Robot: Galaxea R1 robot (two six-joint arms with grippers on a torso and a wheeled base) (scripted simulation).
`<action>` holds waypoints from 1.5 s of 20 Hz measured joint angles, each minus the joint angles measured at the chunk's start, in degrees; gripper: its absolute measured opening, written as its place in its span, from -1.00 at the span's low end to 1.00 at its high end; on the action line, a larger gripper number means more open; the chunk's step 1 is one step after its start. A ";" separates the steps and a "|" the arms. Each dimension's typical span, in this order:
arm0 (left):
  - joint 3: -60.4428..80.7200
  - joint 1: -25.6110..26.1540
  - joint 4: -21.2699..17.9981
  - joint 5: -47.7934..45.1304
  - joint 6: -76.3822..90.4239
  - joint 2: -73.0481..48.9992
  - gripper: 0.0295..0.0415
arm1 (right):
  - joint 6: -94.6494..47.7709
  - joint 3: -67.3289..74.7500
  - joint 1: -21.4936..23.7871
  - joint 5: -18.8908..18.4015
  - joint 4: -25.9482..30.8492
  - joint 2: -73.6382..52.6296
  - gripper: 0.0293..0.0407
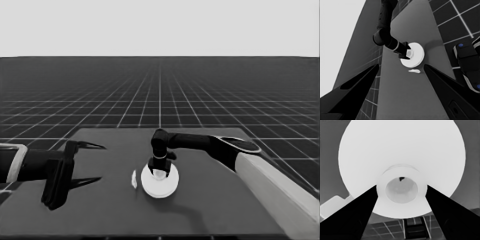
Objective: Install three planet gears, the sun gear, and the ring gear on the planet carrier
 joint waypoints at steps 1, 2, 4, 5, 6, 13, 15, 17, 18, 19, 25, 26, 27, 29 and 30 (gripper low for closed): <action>0.00 0.00 0.00 0.00 0.00 0.00 0.49 | 0.50 -0.01 0.00 -0.01 -0.01 -0.03 -0.03; 0.00 0.00 0.00 0.00 0.00 0.00 0.49 | 1.00 -0.02 -0.01 0.00 -0.02 -0.01 -0.03; 0.00 0.00 0.00 0.00 0.00 0.00 0.49 | 2.00 -0.06 -0.09 -0.04 0.00 -0.09 -0.03; 0.00 0.00 0.00 0.00 0.00 0.00 0.49 | 2.50 -0.06 -0.17 -0.04 0.01 -0.08 -0.03; 0.00 0.00 0.00 0.00 0.00 0.00 0.49 | 3.00 -0.08 -0.21 -0.04 0.01 -0.09 -0.03; 0.00 0.00 0.00 0.00 0.00 0.00 0.49 | 6.50 -0.09 -0.43 -0.06 0.02 -0.11 -0.03; 0.00 0.00 0.00 0.00 0.00 0.00 0.49 | 7.50 -0.09 -0.47 -0.06 0.01 -0.11 -0.03; 0.00 0.00 0.00 0.00 0.00 0.00 0.49 | 8.50 -0.10 -0.49 -0.06 0.01 -0.11 -0.03; 0.00 0.00 0.00 0.00 0.00 0.00 0.49 | 9.00 -0.10 -0.51 -0.06 0.01 -0.11 -0.03; 0.00 0.00 0.00 0.00 0.00 0.00 0.49 | 9.50 -0.10 -0.52 -0.06 0.01 -0.11 -0.03; 0.00 0.00 0.00 0.00 0.00 0.00 0.49 | 12.50 -0.11 -0.55 -0.06 0.00 -0.12 -0.03; 0.00 0.00 0.00 0.00 0.00 0.00 0.49 | 13.00 -0.11 -0.54 -0.05 0.00 -0.12 -0.03; 0.00 0.00 0.00 0.00 0.00 0.00 0.49 | 13.50 -0.11 -0.55 -0.06 0.00 -0.12 -0.03; 0.00 0.00 0.00 0.00 0.00 0.00 0.49 | 14.50 -0.11 -0.55 -0.05 0.00 -0.12 -0.03; 0.00 0.00 0.00 0.00 0.00 0.00 0.49 | 15.00 -0.11 -0.55 -0.05 -0.01 -0.11 -0.03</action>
